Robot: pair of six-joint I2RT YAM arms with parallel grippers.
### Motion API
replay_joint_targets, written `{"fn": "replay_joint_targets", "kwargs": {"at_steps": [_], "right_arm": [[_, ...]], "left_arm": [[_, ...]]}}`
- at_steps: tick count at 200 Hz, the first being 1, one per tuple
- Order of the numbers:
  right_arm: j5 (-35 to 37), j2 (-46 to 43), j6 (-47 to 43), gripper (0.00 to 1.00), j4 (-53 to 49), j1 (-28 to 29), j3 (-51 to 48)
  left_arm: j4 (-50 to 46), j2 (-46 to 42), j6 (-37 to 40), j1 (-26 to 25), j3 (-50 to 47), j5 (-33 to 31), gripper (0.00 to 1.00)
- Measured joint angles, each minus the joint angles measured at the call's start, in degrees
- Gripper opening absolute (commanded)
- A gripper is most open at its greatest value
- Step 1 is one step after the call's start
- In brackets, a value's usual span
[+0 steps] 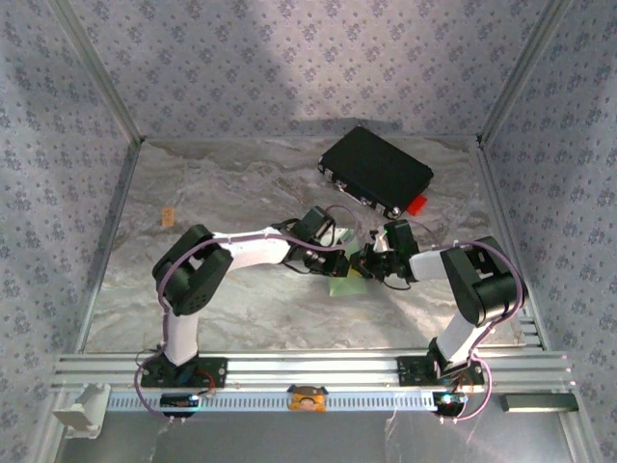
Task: Fold a paper plane with a square sheet of paper (pick it up from the middle)
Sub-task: Fold the triangle a second time at the center of the table.
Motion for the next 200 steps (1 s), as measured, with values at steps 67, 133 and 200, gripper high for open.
{"fn": "replay_joint_targets", "kwargs": {"at_steps": [67,133,200], "right_arm": [[-0.02,-0.07,0.00,0.00,0.04,0.00,0.00],[0.66,-5.25,-1.86,0.04,-4.42,0.17,0.13],[1.77,-2.99,-3.10,0.00,-5.20,4.02,0.92]], "left_arm": [[-2.67,2.73,0.00,0.28,-0.74,-3.52,0.06],[1.01,0.79,0.04,0.31,-4.68,-3.63,0.05],[1.64,0.37,0.48,0.35,-5.35,-3.67,0.03]]}}
